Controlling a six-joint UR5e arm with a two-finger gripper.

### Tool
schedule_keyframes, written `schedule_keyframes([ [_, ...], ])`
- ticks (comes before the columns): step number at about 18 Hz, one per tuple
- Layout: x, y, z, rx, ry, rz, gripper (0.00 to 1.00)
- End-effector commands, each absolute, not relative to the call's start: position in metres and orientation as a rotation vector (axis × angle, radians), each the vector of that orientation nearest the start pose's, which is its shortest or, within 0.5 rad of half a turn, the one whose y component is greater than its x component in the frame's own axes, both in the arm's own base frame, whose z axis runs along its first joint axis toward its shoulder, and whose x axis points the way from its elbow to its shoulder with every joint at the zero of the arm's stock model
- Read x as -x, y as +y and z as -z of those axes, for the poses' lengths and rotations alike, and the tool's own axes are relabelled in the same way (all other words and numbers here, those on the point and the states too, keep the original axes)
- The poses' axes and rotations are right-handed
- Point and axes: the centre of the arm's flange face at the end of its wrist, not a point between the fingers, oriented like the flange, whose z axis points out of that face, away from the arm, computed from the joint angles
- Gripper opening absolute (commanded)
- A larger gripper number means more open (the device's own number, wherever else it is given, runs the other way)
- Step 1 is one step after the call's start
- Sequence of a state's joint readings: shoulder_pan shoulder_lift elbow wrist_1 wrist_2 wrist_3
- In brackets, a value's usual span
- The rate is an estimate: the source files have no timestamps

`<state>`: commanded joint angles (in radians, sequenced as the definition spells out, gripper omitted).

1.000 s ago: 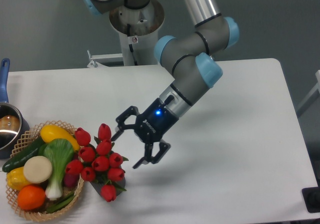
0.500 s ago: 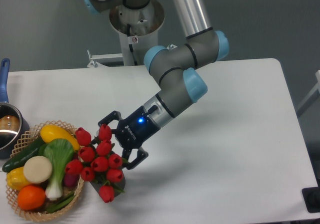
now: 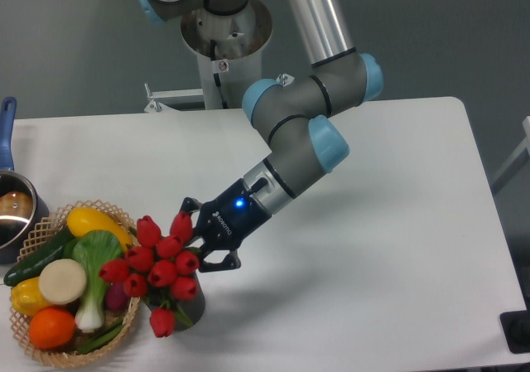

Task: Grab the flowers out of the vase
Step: 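Lower the gripper around the tulip stems and close it, then lift the gripped tulips up out of the black vase, then carry the tulip bunch away from the vase, holding it raised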

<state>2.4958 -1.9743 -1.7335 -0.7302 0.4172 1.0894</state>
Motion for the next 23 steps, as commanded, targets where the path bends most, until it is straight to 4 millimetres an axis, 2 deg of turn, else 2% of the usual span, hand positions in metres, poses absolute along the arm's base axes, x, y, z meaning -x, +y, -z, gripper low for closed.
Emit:
schedule_keyframes([
  [5, 0.356, 0.551, -0.360, 1.968, 0.277, 0.478, 0.00],
  [8, 0.357, 0.548, -0.390, 1.933, 0.270, 0.469, 0.00],
  [12, 0.370, 0.545, -0.421, 1.892, 0.215, 0.493, 0.00],
  [17, 0.369, 0.543, -0.469, 1.869, 0.194, 0.477, 0.00],
  [21, 0.389, 0.535, -0.498, 1.854, 0.173, 0.433, 0.00],
  [23, 0.409, 0.520, -0.505, 1.849, 0.155, 0.390, 0.00],
])
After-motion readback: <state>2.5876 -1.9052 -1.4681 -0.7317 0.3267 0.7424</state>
